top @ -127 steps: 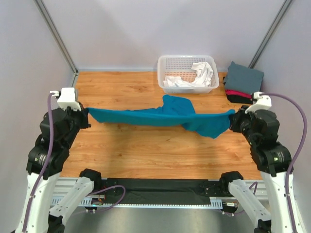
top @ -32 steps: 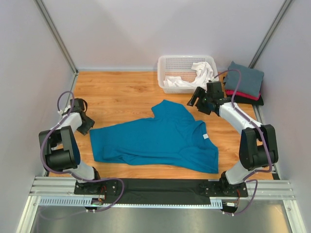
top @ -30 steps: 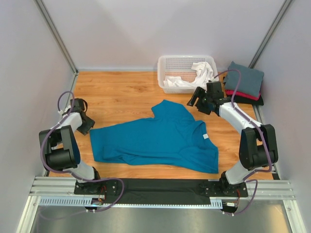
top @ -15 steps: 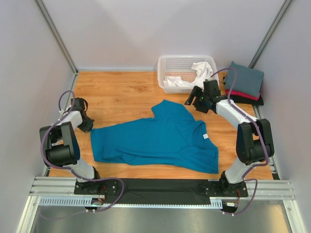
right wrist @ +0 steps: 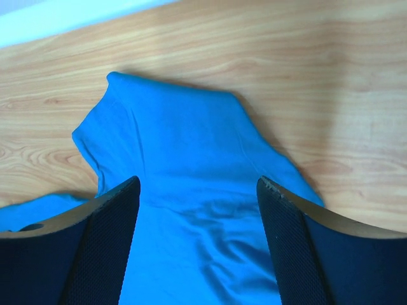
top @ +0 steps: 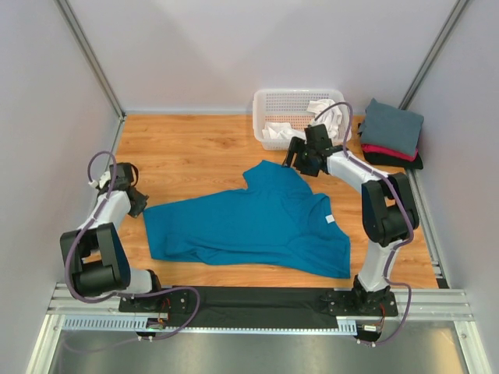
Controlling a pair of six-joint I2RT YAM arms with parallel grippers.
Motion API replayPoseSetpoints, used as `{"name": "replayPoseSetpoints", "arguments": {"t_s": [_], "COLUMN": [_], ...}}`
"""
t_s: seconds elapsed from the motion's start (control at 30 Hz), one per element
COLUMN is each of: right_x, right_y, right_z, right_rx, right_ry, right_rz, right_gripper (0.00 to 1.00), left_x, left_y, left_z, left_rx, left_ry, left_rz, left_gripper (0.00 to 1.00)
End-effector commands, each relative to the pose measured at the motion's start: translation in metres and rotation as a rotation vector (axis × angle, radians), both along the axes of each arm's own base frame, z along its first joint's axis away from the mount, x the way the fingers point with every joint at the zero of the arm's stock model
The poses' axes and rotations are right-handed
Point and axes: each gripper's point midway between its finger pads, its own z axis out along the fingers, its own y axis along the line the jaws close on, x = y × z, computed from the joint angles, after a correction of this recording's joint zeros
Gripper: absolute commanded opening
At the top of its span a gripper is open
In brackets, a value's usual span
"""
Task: Fold and stack the t-shirts
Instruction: Flatten the tshirt out
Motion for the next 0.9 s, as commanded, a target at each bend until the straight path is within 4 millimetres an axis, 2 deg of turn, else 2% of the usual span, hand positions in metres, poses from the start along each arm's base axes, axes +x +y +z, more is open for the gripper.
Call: {"name": "replayPoseSetpoints", "arguments": {"t_s": [0.0,0.03,0.1,0.13,0.17,0.23,0.33,0.63,0.7,0.87], "right_x": [0.03,0.031,0.037,0.044,0.046,0.051,0.05,0.04,0.036,0.025], "right_y": [0.008,0.013,0.014,0.015,0.018,0.017,0.011,-0.011,-0.008,0.001], "right_z": [0.013,0.004,-0.002,0.001,-0.01,-0.014,-0.029,-0.048,-0.054,-0.061], "right_rx": [-0.051,-0.085,-0.142,-0.172,-0.205,-0.244,-0.316,-0.436,-0.421,-0.358], "right_ry": [-0.097,-0.092,-0.102,-0.119,-0.106,-0.098,-0.075,-0.033,-0.017,0.009], "right_rz": [0.022,0.044,0.048,0.043,0.062,0.064,0.064,0.061,0.073,0.101], "right_gripper": [0.75,0.75,0.75,0.75,0.75,0.75,0.75,0.75,0.65,0.49], "left_x": [0.0,0.0,-0.004,-0.005,-0.005,-0.006,-0.003,-0.002,-0.002,-0.002], "left_y": [-0.002,-0.003,-0.003,-0.004,-0.005,-0.006,-0.007,-0.009,-0.009,-0.01], "left_z": [0.007,0.006,0.003,0.001,-0.001,-0.003,-0.001,-0.001,-0.001,0.003], "left_rx": [-0.006,-0.005,-0.005,-0.009,-0.012,-0.02,-0.02,-0.027,-0.028,-0.031], "left_ry": [-0.062,-0.069,-0.061,-0.055,-0.048,-0.043,-0.054,-0.07,-0.072,-0.08], "left_rz": [0.009,0.006,0.006,0.005,0.001,-0.006,-0.015,-0.027,-0.029,-0.032], "left_gripper": [0.0,0.0,0.0,0.0,0.0,0.0,0.0,0.0,0.0,0.0]}}
